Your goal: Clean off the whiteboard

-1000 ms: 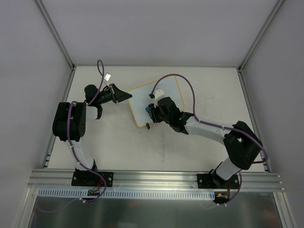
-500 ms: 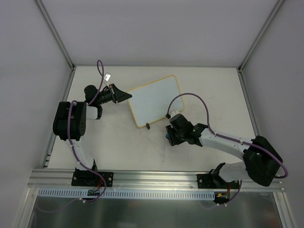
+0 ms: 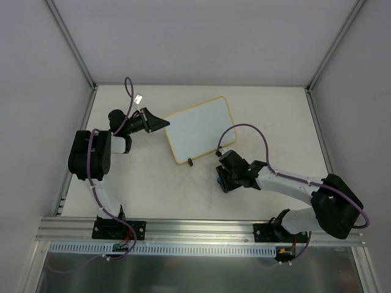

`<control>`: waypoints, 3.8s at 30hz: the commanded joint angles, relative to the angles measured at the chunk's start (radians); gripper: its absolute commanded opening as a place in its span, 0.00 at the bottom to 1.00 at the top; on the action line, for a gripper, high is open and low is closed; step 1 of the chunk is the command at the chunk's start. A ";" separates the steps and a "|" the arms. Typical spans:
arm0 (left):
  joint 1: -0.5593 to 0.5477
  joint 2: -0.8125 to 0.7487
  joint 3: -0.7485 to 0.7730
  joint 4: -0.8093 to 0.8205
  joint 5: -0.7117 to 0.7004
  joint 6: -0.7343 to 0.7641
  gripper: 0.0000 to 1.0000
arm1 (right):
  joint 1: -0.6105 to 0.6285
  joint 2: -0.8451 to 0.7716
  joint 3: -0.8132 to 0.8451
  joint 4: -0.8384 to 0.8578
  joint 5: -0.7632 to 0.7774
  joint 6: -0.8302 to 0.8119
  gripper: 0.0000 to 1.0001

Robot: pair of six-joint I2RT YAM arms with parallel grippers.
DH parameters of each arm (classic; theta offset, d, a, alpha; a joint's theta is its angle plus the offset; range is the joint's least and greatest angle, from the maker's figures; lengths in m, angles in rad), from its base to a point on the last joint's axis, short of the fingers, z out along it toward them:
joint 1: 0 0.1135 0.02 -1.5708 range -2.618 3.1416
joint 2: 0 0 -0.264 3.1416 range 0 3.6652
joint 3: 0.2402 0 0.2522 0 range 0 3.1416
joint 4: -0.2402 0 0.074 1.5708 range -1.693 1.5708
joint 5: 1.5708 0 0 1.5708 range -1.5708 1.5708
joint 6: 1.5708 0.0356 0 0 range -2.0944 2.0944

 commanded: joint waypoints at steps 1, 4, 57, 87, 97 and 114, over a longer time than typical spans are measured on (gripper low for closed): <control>0.001 0.004 -0.003 0.075 0.040 0.011 0.00 | 0.009 0.003 0.017 -0.010 0.021 0.016 0.02; 0.001 0.004 -0.001 0.075 0.040 0.009 0.00 | 0.011 -0.023 0.009 0.019 0.024 0.013 0.00; 0.001 -0.005 -0.013 0.095 0.050 0.002 0.00 | -0.048 0.560 0.607 0.314 -0.162 -0.044 0.00; 0.001 -0.005 0.002 0.066 0.049 0.006 0.02 | -0.008 0.014 0.089 -0.066 -0.004 -0.025 0.07; 0.001 -0.018 -0.003 0.050 0.046 0.020 0.02 | 0.049 0.138 0.141 -0.102 0.089 -0.024 0.33; 0.001 -0.032 -0.015 0.067 0.043 0.011 0.39 | 0.055 0.025 0.141 -0.108 0.078 -0.021 0.74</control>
